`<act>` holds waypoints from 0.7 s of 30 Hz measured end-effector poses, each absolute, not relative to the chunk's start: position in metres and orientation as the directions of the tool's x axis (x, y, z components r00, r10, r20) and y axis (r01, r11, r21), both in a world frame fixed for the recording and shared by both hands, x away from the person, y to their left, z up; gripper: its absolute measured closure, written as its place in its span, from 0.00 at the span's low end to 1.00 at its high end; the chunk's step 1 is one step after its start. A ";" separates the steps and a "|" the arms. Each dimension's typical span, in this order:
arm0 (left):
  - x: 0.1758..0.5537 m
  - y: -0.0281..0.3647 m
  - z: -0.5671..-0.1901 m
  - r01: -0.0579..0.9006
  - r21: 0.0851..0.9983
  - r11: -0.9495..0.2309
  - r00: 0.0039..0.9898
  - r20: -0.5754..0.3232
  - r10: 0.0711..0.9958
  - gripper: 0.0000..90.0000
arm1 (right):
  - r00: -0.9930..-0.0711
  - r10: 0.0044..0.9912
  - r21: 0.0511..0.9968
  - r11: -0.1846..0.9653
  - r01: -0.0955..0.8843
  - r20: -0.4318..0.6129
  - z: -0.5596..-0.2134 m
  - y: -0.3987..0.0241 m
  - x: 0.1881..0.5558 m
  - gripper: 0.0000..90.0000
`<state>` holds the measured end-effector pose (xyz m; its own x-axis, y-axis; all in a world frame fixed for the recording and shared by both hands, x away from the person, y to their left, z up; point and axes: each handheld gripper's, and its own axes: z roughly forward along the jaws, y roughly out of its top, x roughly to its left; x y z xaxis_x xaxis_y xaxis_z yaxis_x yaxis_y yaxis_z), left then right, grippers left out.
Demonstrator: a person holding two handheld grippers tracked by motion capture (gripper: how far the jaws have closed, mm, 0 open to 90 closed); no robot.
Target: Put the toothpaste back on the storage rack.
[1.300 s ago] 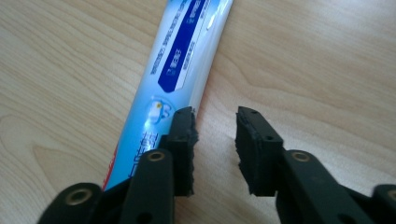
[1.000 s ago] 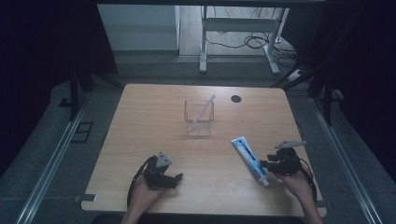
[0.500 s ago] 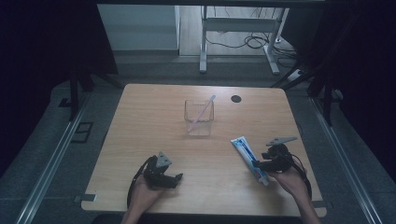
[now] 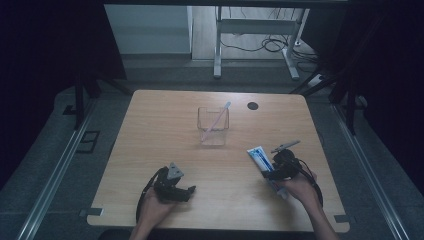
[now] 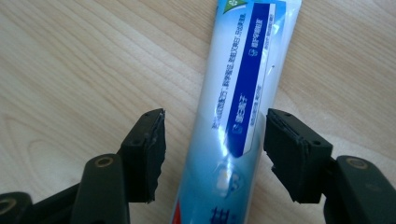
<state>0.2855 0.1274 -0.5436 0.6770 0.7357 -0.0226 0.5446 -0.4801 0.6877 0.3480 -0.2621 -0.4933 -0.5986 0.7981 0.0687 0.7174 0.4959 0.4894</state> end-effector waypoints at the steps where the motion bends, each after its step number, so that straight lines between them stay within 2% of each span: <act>1: 0.285 0.127 -0.544 0.545 0.688 -0.480 0.677 -0.023 0.736 0.16 | -0.599 0.798 0.489 0.496 0.717 0.069 -0.493 -0.262 0.348 0.44; 8: 0.286 0.128 -0.543 0.544 0.685 -0.485 0.679 -0.020 0.734 0.16 | -0.581 0.813 0.439 0.508 0.741 0.041 -0.493 -0.251 0.361 0.45; 14: 0.286 0.128 -0.543 0.541 0.685 -0.488 0.682 -0.017 0.731 0.16 | -0.568 0.823 0.353 0.533 0.769 -0.005 -0.496 -0.240 0.372 0.45; 21: 0.286 0.128 -0.543 0.542 0.685 -0.487 0.681 -0.019 0.732 0.16 | -0.550 0.835 0.276 0.530 0.801 -0.007 -0.504 -0.237 0.382 0.46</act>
<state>0.2857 0.1277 -0.5433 0.6815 0.7316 -0.0191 0.5422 -0.4873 0.6845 0.3819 -0.2368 -0.5038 -0.5501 0.8351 -0.0075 0.8015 0.5305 0.2761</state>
